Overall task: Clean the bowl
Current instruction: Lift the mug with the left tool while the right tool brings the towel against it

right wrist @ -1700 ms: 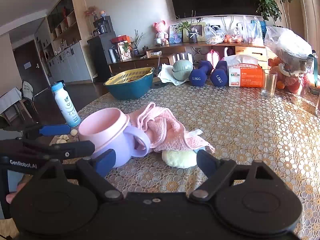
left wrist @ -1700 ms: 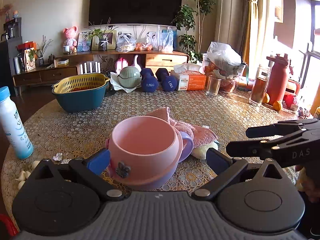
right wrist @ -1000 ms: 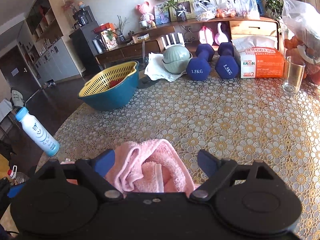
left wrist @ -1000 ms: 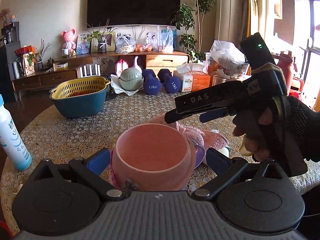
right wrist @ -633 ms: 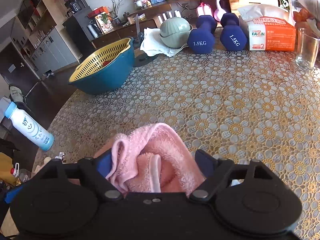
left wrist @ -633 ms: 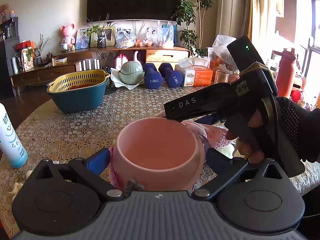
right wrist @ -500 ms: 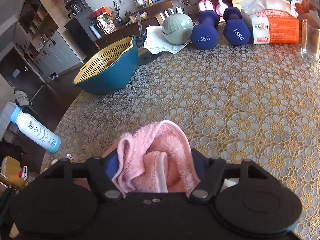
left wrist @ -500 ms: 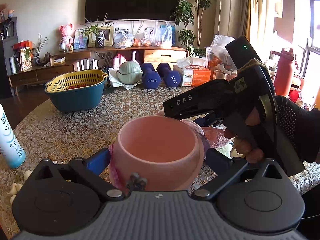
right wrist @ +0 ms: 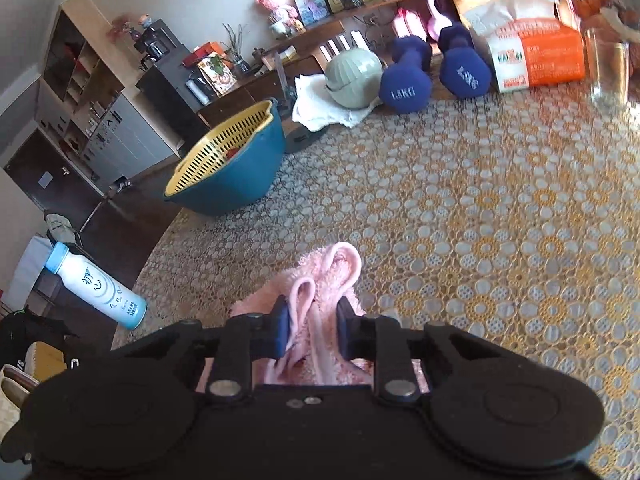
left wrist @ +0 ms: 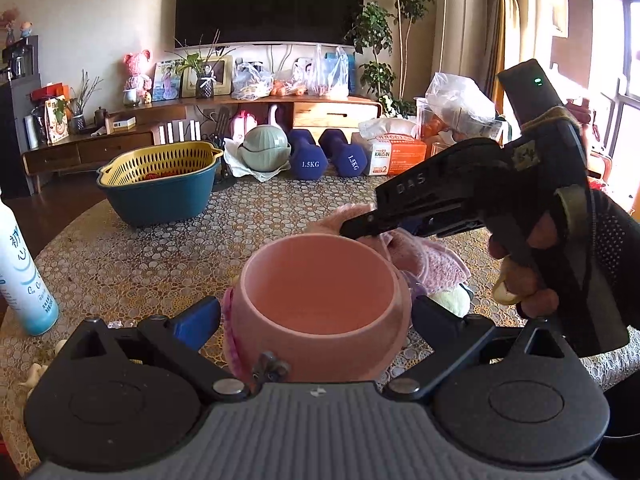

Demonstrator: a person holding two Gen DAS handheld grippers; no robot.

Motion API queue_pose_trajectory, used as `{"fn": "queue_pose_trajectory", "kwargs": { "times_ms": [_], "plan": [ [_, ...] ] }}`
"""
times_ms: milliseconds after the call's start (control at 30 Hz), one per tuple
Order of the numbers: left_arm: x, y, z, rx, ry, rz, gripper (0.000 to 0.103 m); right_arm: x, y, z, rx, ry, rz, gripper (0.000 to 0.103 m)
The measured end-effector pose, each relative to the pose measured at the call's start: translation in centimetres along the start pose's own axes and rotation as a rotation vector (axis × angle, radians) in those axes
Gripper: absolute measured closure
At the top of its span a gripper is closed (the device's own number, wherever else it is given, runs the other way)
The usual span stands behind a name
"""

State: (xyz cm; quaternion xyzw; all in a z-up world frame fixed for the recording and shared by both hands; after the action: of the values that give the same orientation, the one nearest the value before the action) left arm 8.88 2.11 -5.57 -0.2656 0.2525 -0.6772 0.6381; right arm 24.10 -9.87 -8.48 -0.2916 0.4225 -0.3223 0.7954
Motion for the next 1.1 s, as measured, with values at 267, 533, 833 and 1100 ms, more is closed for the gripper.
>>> {"fn": "queue_pose_trajectory", "kwargs": {
  "times_ms": [267,533,833,1100],
  "plan": [
    [0.5,-1.6,0.8,0.057,0.056,0.037,0.001,-0.4,-8.5,0.5,0.192,-0.132,-0.056,0.081],
    [-1.6,-1.1,1.7,0.018,-0.039,0.061,0.007,-3.4,-9.9,-3.5,0.142,-0.311,-0.064,0.080],
    [-1.5,0.4,1.2,-0.053,-0.037,0.028,0.035,-5.6,-8.1,-5.4,0.085,-0.419,-0.058,0.070],
    [-1.6,0.3,1.2,-0.052,-0.015,0.051,0.041,-5.3,-6.5,-5.5,0.101,-0.380,-0.062,0.074]
  ]
}}
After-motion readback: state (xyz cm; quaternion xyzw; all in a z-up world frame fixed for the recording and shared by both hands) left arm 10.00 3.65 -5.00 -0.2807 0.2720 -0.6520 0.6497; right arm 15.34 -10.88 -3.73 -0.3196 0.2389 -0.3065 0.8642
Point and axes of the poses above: each gripper's, at about its wrist camera, not at the fingertips, and y roughly the way its jaws point, x to its right, z to its top, the point moved 5 cm from there along y, roughly the way its jaws point, and after that the axes turned 11 degrees about -x, right-handed, at the moved point
